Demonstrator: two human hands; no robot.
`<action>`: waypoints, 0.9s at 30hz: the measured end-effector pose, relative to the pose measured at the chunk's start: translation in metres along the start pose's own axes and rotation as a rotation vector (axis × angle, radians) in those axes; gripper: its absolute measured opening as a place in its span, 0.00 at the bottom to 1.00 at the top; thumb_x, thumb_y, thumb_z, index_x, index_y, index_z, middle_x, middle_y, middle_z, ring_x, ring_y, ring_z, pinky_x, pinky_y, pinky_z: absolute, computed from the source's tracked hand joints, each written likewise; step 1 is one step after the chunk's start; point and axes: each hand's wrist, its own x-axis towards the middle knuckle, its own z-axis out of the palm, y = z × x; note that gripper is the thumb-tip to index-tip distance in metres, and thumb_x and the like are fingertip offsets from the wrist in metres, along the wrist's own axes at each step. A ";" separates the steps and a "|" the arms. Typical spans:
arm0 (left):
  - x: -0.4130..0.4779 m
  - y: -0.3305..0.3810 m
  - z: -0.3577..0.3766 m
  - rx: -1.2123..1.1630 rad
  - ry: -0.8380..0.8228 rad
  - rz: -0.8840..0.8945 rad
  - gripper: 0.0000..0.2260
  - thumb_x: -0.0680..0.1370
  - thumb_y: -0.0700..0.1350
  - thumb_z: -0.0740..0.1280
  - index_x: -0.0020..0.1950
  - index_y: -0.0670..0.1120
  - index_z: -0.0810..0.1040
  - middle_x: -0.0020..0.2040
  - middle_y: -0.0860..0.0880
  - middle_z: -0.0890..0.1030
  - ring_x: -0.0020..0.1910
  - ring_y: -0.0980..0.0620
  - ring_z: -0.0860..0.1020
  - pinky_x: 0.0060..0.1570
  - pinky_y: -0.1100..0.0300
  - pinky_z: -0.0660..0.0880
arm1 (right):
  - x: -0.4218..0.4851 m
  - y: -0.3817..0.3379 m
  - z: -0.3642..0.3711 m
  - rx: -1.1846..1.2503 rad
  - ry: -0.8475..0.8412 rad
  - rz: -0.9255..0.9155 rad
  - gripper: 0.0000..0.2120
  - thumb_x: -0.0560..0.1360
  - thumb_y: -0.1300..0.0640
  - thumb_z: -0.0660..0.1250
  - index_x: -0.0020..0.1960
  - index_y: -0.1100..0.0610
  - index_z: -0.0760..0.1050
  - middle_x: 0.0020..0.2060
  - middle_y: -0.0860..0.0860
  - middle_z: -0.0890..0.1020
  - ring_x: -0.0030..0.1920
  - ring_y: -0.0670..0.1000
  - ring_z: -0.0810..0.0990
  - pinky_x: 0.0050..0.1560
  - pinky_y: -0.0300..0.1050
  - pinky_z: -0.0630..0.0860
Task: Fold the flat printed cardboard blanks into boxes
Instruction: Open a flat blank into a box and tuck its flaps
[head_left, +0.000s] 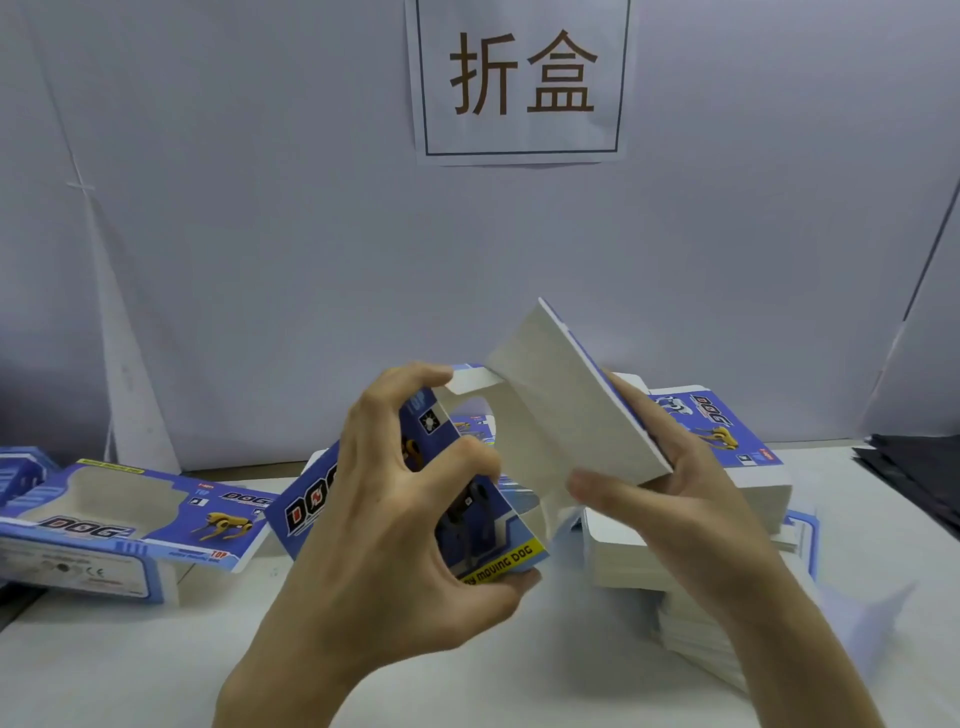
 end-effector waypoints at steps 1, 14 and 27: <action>0.000 0.000 -0.001 0.017 0.003 0.016 0.25 0.59 0.63 0.75 0.49 0.57 0.69 0.68 0.50 0.61 0.60 0.43 0.72 0.51 0.50 0.77 | 0.000 0.002 -0.002 -0.083 0.003 -0.031 0.32 0.67 0.66 0.74 0.56 0.29 0.76 0.50 0.37 0.83 0.47 0.38 0.82 0.41 0.28 0.76; 0.001 0.000 0.004 -0.009 0.034 0.001 0.24 0.62 0.63 0.73 0.51 0.55 0.72 0.66 0.48 0.65 0.65 0.44 0.70 0.56 0.49 0.75 | -0.003 -0.006 0.018 -0.307 -0.191 -0.093 0.27 0.73 0.42 0.63 0.71 0.31 0.62 0.58 0.36 0.78 0.59 0.43 0.77 0.54 0.37 0.76; -0.002 -0.002 0.018 0.013 0.086 0.036 0.23 0.62 0.64 0.72 0.52 0.57 0.72 0.68 0.50 0.57 0.67 0.50 0.67 0.58 0.57 0.75 | 0.002 -0.004 0.032 -0.145 -0.022 -0.053 0.19 0.75 0.56 0.62 0.61 0.40 0.79 0.53 0.44 0.83 0.55 0.47 0.80 0.51 0.45 0.79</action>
